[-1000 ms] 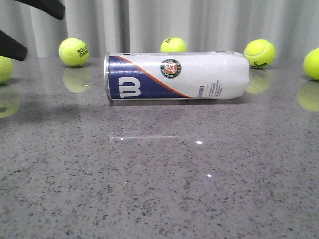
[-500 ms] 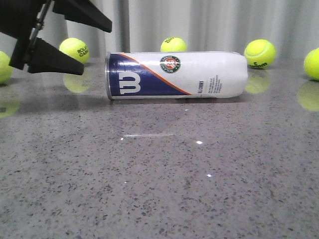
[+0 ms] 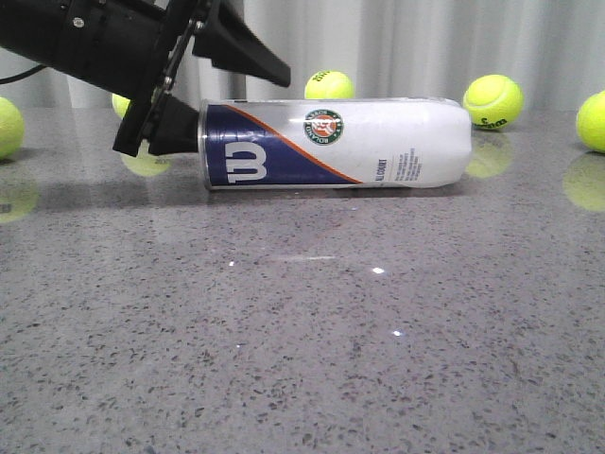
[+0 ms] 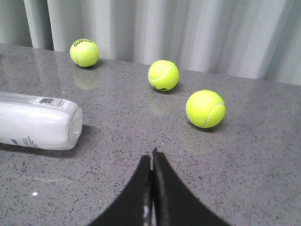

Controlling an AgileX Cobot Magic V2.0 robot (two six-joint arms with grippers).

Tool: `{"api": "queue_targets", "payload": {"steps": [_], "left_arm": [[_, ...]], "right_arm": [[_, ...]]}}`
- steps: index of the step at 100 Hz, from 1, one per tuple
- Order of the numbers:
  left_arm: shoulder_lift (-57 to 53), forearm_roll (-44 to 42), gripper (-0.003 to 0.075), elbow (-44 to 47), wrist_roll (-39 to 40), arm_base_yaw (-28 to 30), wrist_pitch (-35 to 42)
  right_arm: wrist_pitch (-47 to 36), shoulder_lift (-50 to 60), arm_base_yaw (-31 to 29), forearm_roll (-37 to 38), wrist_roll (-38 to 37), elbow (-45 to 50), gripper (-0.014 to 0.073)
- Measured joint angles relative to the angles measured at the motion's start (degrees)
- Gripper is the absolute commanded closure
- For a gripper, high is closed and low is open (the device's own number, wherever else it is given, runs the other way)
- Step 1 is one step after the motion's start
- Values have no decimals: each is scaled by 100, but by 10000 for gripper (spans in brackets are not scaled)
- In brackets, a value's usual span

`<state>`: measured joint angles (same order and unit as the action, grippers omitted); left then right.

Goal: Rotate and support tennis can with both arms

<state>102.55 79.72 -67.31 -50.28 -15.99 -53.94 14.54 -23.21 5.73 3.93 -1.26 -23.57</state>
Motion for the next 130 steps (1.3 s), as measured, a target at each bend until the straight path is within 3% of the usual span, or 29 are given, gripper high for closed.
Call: {"api": "queue_targets", "payload": {"steps": [9,13,39,57,69,81,102,130], "left_arm": [[0,21,672,0,0,0,0],[0,36,745,0,-6,0,0],[-117,389,741,-27,-333,0,-450],[-747,-219,741,-46,-433,0,-495],[-1407,-1194,741,-266,-233,0,-521],[-2145,-2423,741,-710,449,0,-648],[-3136,-4521,741,-1452,1507,0,-1502],[-3788,-6641,741,-1569,2668,0,-1873]], "right_arm": [[0,0,0,0,0,0,661],[0,0,0,0,0,0,661],[0,0,0,0,0,0,661],[0,0,0,0,0,0,661],[0,0,0,0,0,0,661],[0,0,0,0,-8,0,661],[0,0,0,0,-8,0,661],[0,0,0,0,-8,0,661]]}}
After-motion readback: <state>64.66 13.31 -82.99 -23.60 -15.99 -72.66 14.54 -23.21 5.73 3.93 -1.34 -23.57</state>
